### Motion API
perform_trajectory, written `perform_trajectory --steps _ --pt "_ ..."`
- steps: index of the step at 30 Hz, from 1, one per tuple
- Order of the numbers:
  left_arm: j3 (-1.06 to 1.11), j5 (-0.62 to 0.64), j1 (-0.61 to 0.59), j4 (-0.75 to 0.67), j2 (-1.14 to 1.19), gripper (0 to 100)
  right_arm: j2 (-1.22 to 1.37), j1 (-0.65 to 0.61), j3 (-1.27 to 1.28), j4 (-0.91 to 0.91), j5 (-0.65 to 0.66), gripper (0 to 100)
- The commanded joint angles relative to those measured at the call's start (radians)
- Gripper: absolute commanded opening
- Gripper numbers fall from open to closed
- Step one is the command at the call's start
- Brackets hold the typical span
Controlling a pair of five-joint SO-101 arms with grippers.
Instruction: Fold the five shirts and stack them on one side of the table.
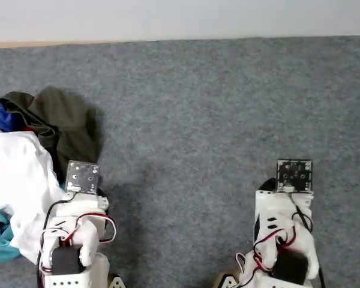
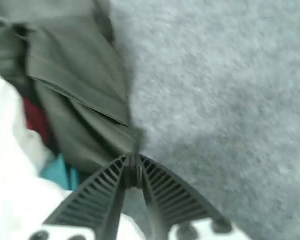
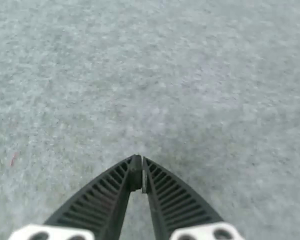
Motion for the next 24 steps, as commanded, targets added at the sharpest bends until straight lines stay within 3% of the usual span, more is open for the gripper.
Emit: perform_trajectory --steps 1,8,13,19,24 --pt "-0.099 -0.003 -0.020 -0.029 -0.015 0 0.160 0.027 -0.210 0.068 -0.077 0.9" --pt "-0.208 -0.005 -0.020 -0.023 -0.014 0 0.507 0.027 -0.511 0.236 -0.272 0.9" --pt "-0.303 -0.006 -0.015 -0.023 0.037 0 0.556 0.021 -0.580 0.302 -0.311 0.9" --pt "-0.549 0.038 -0.018 0.032 0.385 0 0.493 0.027 -0.580 0.312 -0.316 0.9" --pt "-0.858 0.072 -0.014 0.265 0.744 0 0.432 0.027 -0.578 0.311 -0.316 0.9"
